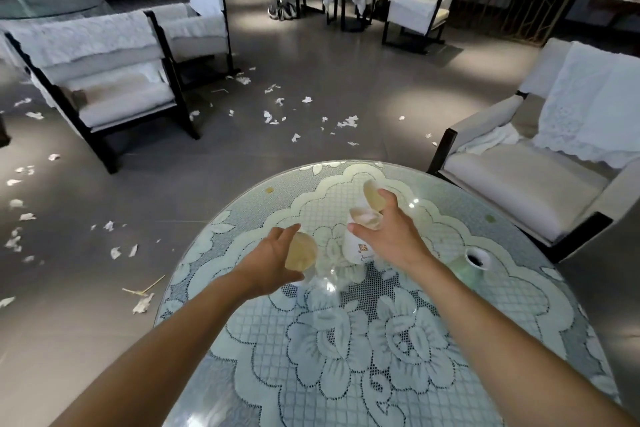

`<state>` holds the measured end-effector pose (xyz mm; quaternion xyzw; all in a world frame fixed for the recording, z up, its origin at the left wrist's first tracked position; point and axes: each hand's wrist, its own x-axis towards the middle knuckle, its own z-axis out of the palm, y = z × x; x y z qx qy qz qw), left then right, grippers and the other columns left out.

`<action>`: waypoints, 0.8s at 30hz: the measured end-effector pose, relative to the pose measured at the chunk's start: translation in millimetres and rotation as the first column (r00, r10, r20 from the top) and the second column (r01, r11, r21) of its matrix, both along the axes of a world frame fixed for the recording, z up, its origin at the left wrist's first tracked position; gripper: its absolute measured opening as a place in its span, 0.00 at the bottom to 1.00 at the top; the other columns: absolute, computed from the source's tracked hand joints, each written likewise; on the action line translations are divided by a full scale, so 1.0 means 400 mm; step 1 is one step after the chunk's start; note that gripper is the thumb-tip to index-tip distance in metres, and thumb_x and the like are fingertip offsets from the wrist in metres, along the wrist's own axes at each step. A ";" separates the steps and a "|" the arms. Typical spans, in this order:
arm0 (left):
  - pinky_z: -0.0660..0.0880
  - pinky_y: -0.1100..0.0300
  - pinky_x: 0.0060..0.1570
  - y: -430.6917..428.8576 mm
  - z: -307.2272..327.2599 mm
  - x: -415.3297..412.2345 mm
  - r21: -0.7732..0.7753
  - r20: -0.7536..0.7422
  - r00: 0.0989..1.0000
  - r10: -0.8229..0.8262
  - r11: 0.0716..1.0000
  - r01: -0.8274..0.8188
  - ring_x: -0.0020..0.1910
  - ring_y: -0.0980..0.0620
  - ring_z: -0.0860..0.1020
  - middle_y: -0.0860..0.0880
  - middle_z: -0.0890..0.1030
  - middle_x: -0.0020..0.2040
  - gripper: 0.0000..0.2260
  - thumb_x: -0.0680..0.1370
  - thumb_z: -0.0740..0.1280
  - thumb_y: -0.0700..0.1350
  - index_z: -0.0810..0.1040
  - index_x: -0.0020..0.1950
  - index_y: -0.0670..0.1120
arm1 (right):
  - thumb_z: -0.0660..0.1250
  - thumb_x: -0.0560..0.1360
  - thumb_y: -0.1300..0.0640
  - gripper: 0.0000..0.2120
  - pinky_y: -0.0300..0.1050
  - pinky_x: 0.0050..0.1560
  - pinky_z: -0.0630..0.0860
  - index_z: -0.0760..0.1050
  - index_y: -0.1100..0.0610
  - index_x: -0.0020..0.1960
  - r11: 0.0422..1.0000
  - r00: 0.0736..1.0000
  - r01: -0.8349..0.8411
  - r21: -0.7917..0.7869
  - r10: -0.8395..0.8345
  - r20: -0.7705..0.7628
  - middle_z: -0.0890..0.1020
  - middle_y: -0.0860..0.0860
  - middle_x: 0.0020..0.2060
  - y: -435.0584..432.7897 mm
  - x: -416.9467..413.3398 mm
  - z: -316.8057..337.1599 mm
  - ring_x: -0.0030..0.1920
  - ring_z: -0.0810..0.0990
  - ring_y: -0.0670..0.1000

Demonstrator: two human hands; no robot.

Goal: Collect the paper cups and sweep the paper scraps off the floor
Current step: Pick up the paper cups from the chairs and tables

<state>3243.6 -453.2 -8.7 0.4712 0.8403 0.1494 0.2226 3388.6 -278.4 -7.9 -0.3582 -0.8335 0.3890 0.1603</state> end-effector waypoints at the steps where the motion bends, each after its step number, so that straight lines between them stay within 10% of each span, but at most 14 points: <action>1: 0.71 0.51 0.62 -0.009 0.017 0.010 0.012 -0.008 1.000 0.021 1.000 -0.021 0.66 0.43 0.69 0.44 0.60 0.73 0.42 0.72 0.73 0.48 0.50 0.77 0.48 | 0.71 0.72 0.43 0.39 0.41 0.49 0.65 0.51 0.43 0.74 0.999 1.000 -0.032 -0.003 0.032 -0.002 0.70 0.53 0.68 -0.012 -0.001 0.017 0.54 0.68 0.46; 11: 0.69 0.57 0.59 -0.043 0.160 0.145 0.114 -0.049 0.997 0.054 0.992 -0.048 0.65 0.44 0.68 0.44 0.61 0.72 0.41 0.71 0.74 0.49 0.54 0.77 0.45 | 0.70 0.71 0.40 0.40 0.35 0.40 0.66 0.53 0.44 0.75 0.985 0.990 -0.131 0.116 0.123 0.068 0.68 0.49 0.69 -0.114 0.155 0.174 0.51 0.72 0.45; 18: 0.69 0.59 0.56 0.044 0.254 0.334 0.234 -0.095 0.947 -0.307 0.917 0.322 0.64 0.44 0.67 0.44 0.63 0.71 0.39 0.69 0.76 0.48 0.60 0.75 0.46 | 0.69 0.70 0.38 0.36 0.38 0.49 0.67 0.66 0.54 0.72 0.929 0.942 0.301 0.217 -0.324 0.082 0.72 0.52 0.66 -0.211 0.482 0.281 0.62 0.73 0.52; 24: 0.59 0.64 0.62 0.053 0.250 0.666 0.209 -0.059 0.732 -0.678 0.709 0.673 0.67 0.45 0.66 0.43 0.63 0.70 0.38 0.69 0.76 0.47 0.61 0.74 0.44 | 0.71 0.70 0.42 0.28 0.38 0.48 0.69 0.71 0.53 0.66 0.703 0.699 0.697 0.138 -0.710 0.085 0.75 0.52 0.63 -0.425 0.858 0.278 0.57 0.76 0.52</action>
